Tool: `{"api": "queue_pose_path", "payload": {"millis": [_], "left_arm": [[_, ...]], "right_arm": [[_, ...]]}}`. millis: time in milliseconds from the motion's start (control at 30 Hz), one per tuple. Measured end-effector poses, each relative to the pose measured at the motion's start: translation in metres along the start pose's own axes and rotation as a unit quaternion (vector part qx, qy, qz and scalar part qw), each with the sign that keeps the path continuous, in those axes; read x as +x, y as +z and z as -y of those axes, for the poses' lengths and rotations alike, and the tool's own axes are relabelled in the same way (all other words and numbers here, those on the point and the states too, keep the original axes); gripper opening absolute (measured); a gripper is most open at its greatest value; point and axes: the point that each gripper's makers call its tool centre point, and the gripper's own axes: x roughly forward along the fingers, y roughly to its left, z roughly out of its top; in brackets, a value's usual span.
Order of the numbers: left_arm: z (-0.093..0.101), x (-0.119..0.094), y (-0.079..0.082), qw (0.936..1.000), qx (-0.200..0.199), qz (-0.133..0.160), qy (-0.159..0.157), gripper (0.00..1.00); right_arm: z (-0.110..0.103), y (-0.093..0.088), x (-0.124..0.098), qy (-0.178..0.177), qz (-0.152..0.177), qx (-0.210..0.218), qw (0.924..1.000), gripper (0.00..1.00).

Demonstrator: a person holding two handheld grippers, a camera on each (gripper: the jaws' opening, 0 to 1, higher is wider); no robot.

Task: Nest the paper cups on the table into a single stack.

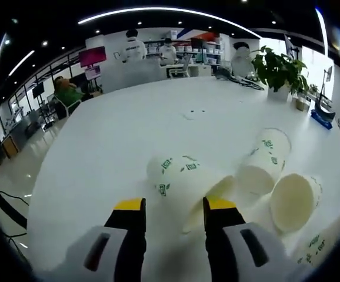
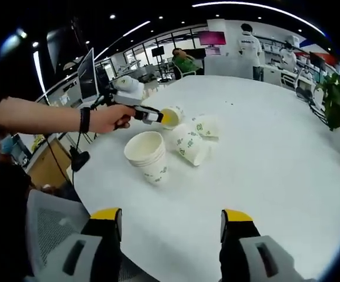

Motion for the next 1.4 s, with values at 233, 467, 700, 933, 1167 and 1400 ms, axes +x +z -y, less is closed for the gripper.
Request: {"api": "queue_pose_path", "payload": {"millis": [233,467,700,933,1167,1400], "left_arm": [[-0.011,0.010,-0.003,0.9998,-0.007,0.002,0.017,0.27],[-0.017,0.006,0.002,0.9992,-0.005,0.004,0.040,0.01],[-0.035,0.012,-0.004,0.9994,-0.010,0.000,0.032,0.00],[-0.028,-0.018,0.014,0.9999,-0.001,0.004,0.017,0.00],[-0.031,-0.033,0.020,0.9999,0.011,0.005,0.000,0.00],[-0.036,-0.037,0.016,0.9995,0.023,-0.004,-0.020,0.00]], "right_arm": [[0.001,0.001,-0.002,-0.005,0.001,0.007,1.0000,0.67],[0.001,-0.002,-0.001,-0.008,0.000,0.013,0.9999,0.67],[-0.002,0.001,0.004,-0.005,0.000,0.010,0.9999,0.67],[-0.009,0.005,0.013,0.003,0.002,-0.001,1.0000,0.68],[-0.015,0.005,0.014,0.011,-0.001,-0.010,0.9999,0.69],[-0.019,0.004,0.013,0.016,-0.001,-0.019,0.9997,0.70]]}}
